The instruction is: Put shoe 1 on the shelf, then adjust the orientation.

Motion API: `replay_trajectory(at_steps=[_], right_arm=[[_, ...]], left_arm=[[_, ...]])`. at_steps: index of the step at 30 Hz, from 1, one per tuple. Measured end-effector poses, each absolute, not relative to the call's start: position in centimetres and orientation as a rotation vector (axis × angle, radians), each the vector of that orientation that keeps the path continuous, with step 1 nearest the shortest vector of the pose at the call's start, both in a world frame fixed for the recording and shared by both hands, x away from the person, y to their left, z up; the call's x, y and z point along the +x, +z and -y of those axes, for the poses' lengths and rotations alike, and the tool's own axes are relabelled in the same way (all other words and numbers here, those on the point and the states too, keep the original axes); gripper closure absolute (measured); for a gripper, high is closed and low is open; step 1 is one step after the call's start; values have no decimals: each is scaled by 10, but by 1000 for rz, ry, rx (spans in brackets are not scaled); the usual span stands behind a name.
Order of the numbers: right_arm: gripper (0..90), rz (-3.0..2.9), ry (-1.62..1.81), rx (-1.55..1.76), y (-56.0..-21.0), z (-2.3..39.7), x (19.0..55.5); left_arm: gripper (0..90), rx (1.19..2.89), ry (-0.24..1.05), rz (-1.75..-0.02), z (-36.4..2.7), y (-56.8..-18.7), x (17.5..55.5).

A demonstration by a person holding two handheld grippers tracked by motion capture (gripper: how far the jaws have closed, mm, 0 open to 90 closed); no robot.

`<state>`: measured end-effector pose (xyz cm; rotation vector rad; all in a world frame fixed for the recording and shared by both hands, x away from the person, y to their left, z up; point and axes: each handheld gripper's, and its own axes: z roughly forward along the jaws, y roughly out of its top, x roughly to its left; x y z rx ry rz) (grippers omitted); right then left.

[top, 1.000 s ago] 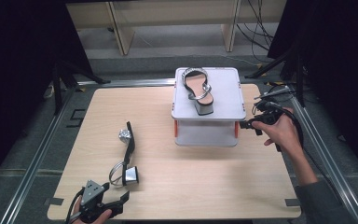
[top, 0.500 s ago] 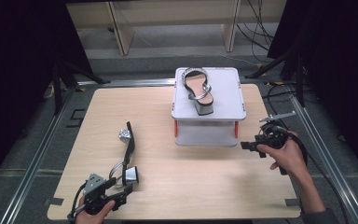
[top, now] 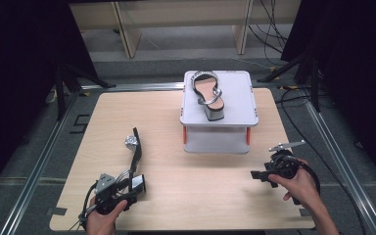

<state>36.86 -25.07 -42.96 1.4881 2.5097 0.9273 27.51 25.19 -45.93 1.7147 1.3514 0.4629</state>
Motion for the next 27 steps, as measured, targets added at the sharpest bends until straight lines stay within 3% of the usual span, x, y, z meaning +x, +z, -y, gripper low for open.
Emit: replay_trajectory(at_steps=[11, 27], right_arm=[[279, -2579, 929, 1454, -444, 248, 357], [279, -2627, 866, 1422, -452, 239, 355]], left_arm=[[550, 1756, 526, -1331, -246, -457, 279], [640, 1733, 545, -1269, -237, -455, 283]])
